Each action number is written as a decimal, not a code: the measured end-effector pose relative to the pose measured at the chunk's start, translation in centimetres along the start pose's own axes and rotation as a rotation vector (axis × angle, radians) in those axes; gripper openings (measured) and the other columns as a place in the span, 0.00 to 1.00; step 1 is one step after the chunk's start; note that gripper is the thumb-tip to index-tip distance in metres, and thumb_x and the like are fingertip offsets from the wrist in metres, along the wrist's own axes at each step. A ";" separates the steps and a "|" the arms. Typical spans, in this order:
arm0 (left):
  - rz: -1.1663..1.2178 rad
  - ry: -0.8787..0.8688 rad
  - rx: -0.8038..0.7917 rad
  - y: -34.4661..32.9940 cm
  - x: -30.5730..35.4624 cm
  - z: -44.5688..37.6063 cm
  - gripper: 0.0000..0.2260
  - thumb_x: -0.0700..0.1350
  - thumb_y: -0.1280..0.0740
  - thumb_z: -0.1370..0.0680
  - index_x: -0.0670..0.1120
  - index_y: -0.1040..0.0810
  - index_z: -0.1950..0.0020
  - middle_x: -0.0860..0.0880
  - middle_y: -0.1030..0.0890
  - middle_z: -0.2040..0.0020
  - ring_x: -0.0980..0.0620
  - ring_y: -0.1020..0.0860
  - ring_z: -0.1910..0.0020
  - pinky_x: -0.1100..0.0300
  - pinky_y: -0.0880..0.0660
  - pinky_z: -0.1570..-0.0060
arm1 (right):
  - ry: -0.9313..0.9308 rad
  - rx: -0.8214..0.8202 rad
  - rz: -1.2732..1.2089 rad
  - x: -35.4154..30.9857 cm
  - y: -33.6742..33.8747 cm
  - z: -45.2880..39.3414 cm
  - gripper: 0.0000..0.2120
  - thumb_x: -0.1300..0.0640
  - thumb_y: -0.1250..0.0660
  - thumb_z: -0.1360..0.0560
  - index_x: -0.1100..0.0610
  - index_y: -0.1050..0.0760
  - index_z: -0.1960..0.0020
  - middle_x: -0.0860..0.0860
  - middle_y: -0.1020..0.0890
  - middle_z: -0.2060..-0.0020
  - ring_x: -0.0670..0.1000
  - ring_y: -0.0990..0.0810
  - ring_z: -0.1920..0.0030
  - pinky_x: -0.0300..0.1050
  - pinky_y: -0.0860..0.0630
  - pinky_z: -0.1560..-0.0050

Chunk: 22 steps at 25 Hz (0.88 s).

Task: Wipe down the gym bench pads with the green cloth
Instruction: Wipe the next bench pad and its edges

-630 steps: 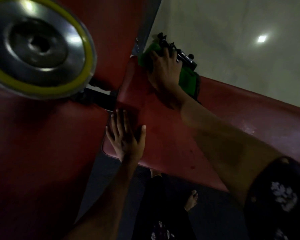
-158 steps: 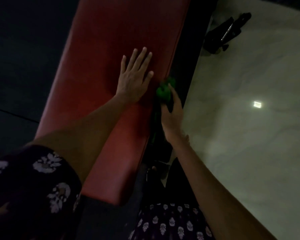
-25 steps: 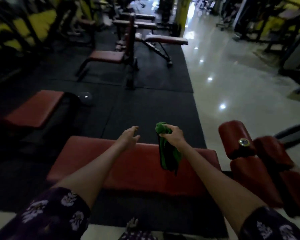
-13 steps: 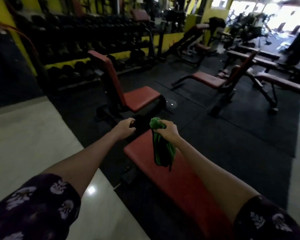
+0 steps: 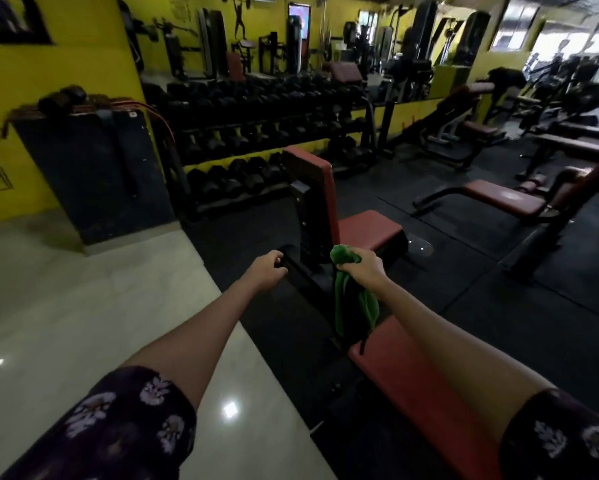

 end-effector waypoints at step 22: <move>-0.104 -0.451 -0.428 -8.8 15.4 -41.6 0.24 0.39 0.35 0.22 0.39 0.37 0.27 0.42 0.33 0.29 0.45 0.33 0.30 0.58 0.37 0.34 | -0.410 0.393 0.055 5.8 8.8 -32.5 0.26 0.56 0.29 0.27 0.54 0.31 0.31 0.55 0.27 0.35 0.55 0.28 0.37 0.45 0.30 0.40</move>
Point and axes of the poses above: each hand's wrist, its own z-axis away from the middle knuckle, its own y-axis out of the back of the hand, x = y × z, the point moved 6 cm from there along -z, towards the middle knuckle
